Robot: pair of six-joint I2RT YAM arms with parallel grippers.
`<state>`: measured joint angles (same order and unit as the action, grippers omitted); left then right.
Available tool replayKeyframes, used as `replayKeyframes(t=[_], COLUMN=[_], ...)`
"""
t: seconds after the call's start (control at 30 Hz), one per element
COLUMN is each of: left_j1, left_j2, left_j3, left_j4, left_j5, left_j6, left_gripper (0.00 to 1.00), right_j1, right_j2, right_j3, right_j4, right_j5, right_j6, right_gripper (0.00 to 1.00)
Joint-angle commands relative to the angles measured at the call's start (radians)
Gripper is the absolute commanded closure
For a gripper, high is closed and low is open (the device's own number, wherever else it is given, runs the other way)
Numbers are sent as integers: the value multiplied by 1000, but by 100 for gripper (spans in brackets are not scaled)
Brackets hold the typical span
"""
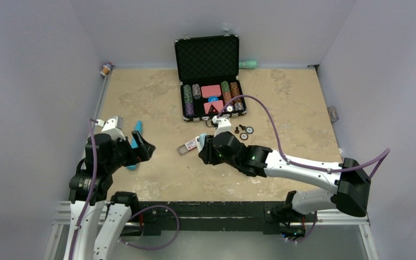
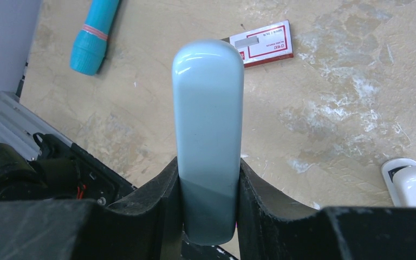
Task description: Unload the staples from the stapler
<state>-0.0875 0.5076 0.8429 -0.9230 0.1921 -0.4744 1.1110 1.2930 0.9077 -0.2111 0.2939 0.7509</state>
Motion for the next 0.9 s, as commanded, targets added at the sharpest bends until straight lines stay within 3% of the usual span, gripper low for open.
replayKeyframes(t=[0.0,0.13,0.47,0.7,0.87], left_j1=[1,2,1,2,2], left_j2=[37,59,-28,-32,-29], left_j3=[10,33,-7,-21,-36], left_j4=[35,-4,63,137,341], left_j5=[24,1,146,369,600], left_j6=[32,46,74,89,-52], left_gripper=[3,1,0,0,0], right_j1=[2,5,5,5,5], right_j2=[-38,-72,-217,-227,-220], right_j3=[9,-31,-205,-164,-97], right_j4=[79,174,425,442,441], right_j5=[-30,-92,-181,-273,-325], right_j6=[11,1,26,-13,-28], right_gripper=[100,100,100,100,100])
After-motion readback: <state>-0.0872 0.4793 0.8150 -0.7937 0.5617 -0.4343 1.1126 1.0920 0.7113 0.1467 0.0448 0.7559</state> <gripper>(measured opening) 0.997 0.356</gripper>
